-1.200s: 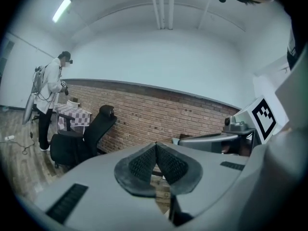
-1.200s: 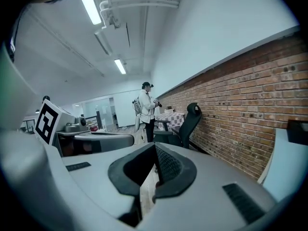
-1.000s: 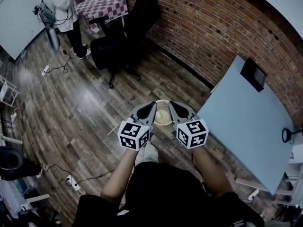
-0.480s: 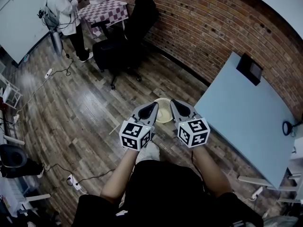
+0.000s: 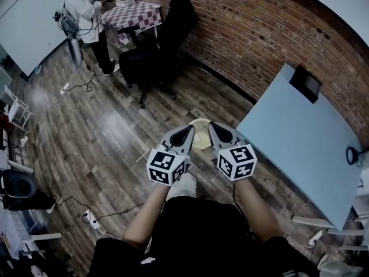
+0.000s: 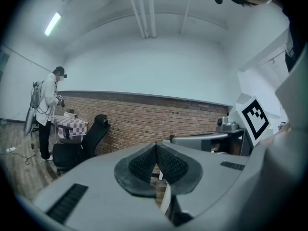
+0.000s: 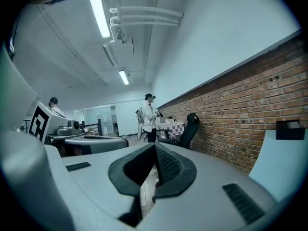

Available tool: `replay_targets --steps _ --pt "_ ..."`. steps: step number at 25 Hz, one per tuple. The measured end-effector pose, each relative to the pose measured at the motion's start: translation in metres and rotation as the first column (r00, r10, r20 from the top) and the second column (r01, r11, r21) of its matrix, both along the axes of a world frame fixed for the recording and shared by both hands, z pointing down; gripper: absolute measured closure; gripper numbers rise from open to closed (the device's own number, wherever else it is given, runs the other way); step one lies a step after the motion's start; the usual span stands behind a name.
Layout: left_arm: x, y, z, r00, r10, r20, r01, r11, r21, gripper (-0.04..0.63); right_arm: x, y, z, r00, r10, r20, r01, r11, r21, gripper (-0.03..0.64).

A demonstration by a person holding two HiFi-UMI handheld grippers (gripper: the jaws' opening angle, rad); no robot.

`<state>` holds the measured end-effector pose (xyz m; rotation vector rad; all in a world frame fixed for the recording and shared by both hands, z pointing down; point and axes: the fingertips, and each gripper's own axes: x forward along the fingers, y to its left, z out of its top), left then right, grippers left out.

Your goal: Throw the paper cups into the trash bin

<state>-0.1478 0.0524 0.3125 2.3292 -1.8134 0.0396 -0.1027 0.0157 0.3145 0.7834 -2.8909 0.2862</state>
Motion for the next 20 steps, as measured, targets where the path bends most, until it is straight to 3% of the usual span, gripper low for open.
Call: replay_targets --steps 20 --pt "0.042 0.012 -0.018 0.999 0.014 0.029 -0.014 1.0 0.017 0.588 0.04 0.02 -0.016 0.999 0.014 0.033 -0.015 1.0 0.025 0.614"
